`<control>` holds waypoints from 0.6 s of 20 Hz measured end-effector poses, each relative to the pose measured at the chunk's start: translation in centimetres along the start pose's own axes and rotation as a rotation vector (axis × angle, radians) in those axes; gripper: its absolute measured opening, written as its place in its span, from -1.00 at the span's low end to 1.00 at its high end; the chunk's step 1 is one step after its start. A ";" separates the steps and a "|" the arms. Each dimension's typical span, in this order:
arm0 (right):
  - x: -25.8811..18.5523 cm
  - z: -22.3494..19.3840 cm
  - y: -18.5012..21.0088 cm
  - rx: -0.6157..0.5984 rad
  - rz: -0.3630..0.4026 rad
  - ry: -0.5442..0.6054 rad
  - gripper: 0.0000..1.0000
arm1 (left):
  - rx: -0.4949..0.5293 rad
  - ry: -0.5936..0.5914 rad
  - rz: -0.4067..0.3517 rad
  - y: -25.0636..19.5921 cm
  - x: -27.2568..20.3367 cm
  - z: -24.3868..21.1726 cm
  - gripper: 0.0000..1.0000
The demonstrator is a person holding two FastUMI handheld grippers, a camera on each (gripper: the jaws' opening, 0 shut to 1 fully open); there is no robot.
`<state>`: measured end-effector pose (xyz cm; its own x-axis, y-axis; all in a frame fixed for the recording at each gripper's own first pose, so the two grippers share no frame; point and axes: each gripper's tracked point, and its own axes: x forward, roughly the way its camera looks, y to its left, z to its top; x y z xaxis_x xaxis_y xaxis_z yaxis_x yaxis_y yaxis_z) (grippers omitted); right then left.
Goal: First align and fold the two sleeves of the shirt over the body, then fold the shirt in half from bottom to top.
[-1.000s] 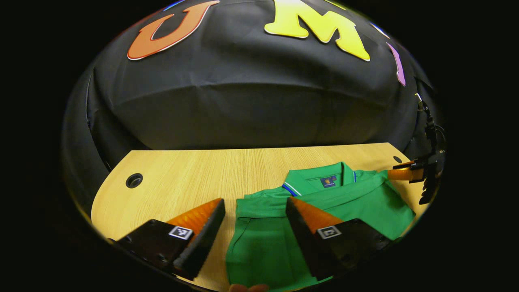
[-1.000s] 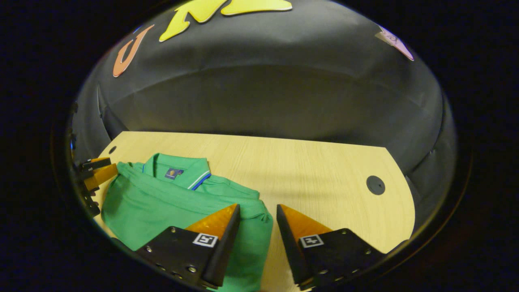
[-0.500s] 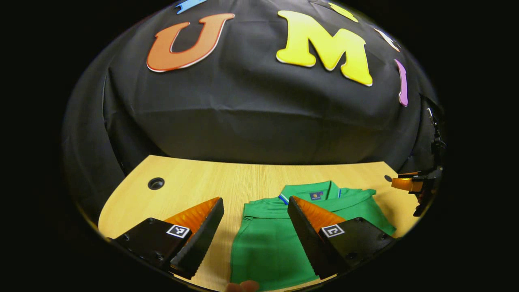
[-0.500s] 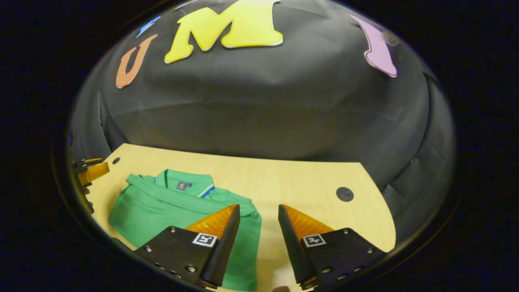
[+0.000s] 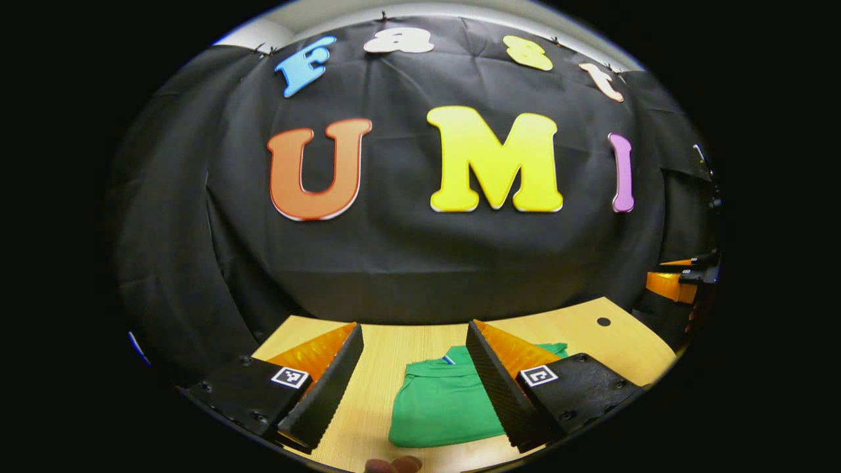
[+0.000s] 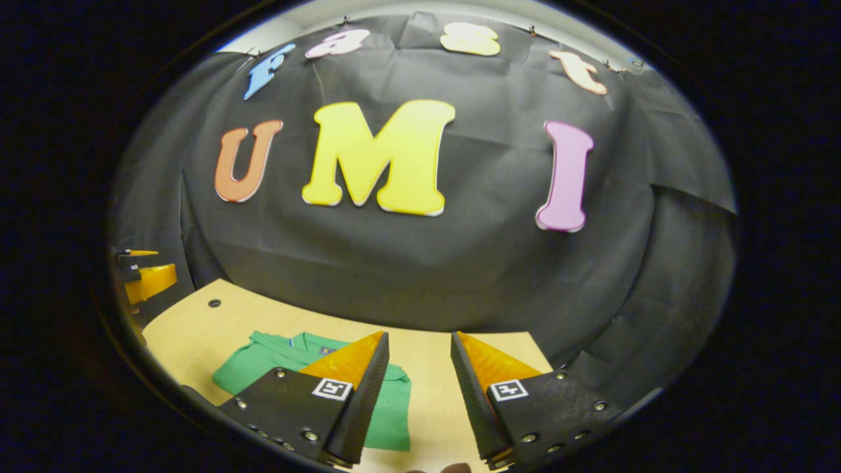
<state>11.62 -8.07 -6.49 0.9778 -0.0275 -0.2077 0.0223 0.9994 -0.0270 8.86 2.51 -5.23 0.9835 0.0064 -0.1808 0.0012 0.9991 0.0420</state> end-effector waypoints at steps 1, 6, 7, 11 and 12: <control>-1.9 1.0 0.2 0.001 -0.002 -0.023 0.22 | 0.005 -0.021 0.009 -0.3 -1.5 0.9 1.00; -8.8 3.8 1.1 0.049 -0.027 -0.109 0.24 | 0.001 -0.109 0.021 -1.6 -7.7 4.5 1.00; -10.2 4.2 1.1 0.056 -0.038 -0.125 0.24 | 0.007 -0.118 0.015 -1.8 -8.7 4.8 1.00; -15.4 5.1 1.1 0.096 -0.069 -0.186 0.22 | -0.006 -0.147 0.001 -2.7 -11.7 5.7 0.86; -16.5 5.2 1.1 0.105 -0.070 -0.193 0.22 | -0.017 -0.142 -0.006 -3.1 -12.3 5.5 0.99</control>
<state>-3.43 -6.38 1.98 0.9946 -0.1024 -0.0176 0.1034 0.9922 0.0695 -2.29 -0.88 2.30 0.9992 -0.0047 -0.0399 0.0057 0.9997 0.0241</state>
